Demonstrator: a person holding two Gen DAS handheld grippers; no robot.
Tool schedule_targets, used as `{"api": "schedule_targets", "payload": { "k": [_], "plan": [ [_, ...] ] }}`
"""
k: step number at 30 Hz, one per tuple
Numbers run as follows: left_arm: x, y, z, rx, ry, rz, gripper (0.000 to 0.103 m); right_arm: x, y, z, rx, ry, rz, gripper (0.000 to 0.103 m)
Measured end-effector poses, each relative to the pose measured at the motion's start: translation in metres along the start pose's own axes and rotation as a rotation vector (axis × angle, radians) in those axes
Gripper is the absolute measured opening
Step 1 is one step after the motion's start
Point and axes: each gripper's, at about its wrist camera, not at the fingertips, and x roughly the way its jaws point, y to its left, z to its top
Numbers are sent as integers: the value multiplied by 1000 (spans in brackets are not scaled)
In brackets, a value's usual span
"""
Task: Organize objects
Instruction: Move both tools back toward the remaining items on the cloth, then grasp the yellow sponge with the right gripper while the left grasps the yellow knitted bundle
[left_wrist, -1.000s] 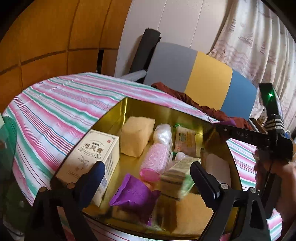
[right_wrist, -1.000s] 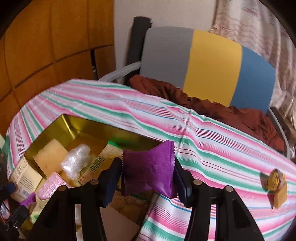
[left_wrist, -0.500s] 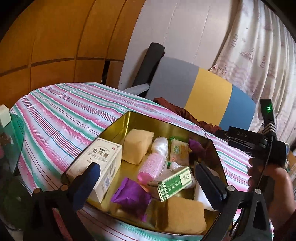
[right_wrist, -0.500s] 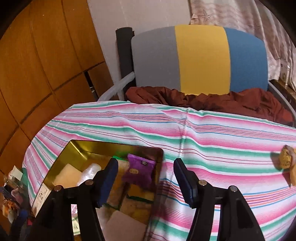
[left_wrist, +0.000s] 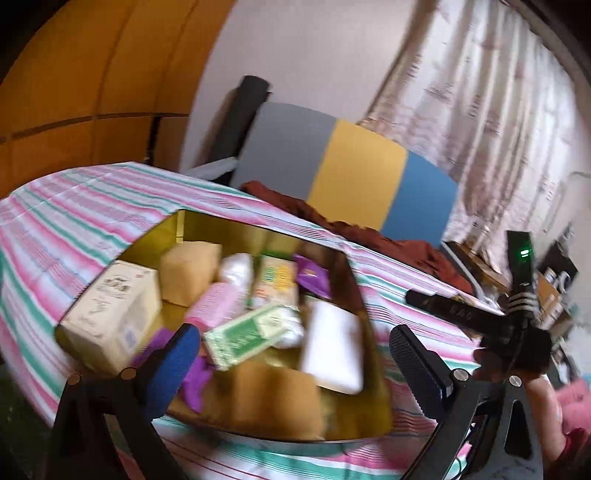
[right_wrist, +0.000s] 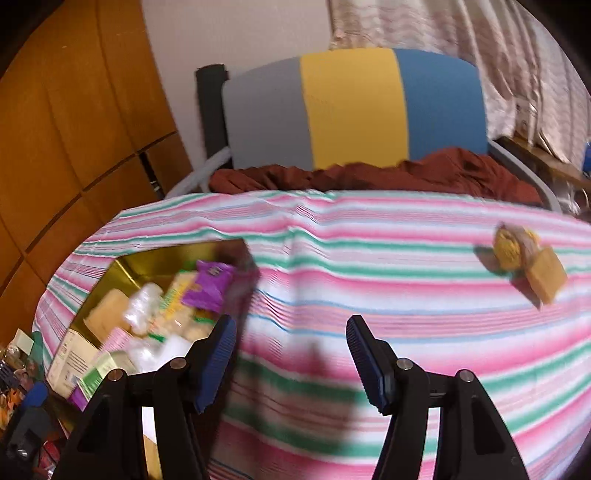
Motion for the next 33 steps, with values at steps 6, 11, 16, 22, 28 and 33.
{"api": "schedule_targets", "payload": {
  "k": [6, 11, 16, 22, 28, 33],
  "plan": [
    [3, -41, -10, 109, 48, -75, 103, -1, -43, -22, 78, 40, -50, 63],
    [6, -71, -20, 182, 87, -125, 103, -8, -94, -34, 178, 52, -115, 63],
    [14, -94, -27, 226, 131, -143, 103, -14, -154, -33, 339, 33, -185, 70],
    [26, -116, -35, 277, 171, -153, 103, -19, -215, -6, 440, -31, -285, 73],
    [34, -124, -42, 300, 203, -144, 103, 1, -256, 37, 497, -55, -361, 73],
    [42, -128, -45, 309, 227, -126, 103, 27, -276, 53, 526, -24, -393, 73]
  ]
}}
